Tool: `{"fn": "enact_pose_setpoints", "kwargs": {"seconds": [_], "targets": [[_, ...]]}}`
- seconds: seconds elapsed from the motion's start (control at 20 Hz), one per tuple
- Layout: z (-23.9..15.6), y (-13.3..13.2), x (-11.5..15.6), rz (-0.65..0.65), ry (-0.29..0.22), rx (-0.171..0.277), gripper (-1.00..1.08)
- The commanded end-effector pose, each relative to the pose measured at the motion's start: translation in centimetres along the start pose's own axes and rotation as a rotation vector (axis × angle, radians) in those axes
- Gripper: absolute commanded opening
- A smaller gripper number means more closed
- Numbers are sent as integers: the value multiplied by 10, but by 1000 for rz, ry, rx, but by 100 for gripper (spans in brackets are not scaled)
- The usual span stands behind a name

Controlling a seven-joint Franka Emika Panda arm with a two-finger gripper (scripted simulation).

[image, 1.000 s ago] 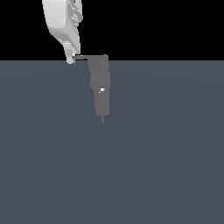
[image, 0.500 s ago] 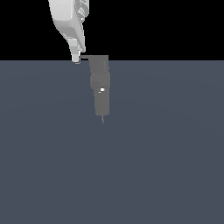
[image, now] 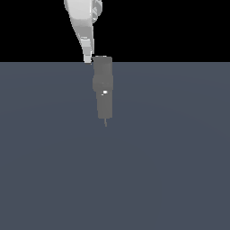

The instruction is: Turn on the faucet by rotating a designated handle.

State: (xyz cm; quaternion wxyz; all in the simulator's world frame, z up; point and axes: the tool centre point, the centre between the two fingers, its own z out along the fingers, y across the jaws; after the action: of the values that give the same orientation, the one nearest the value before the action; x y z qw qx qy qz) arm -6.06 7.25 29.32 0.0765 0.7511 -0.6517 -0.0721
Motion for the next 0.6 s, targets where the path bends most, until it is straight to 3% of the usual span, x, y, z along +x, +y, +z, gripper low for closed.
{"fn": "enact_pose_setpoints", "kwargs": {"seconds": [0.0,0.35,0.4,0.45,0.55], "targets": [[-3,0,40,41,-3,10,-100],[-4,4,89,46,-4,13,-100],[-4,4,89,46,-4,13,-100],[0,2,63,11,-2,3,-100],[-1,-3,70,13,-2,3,-100]]}}
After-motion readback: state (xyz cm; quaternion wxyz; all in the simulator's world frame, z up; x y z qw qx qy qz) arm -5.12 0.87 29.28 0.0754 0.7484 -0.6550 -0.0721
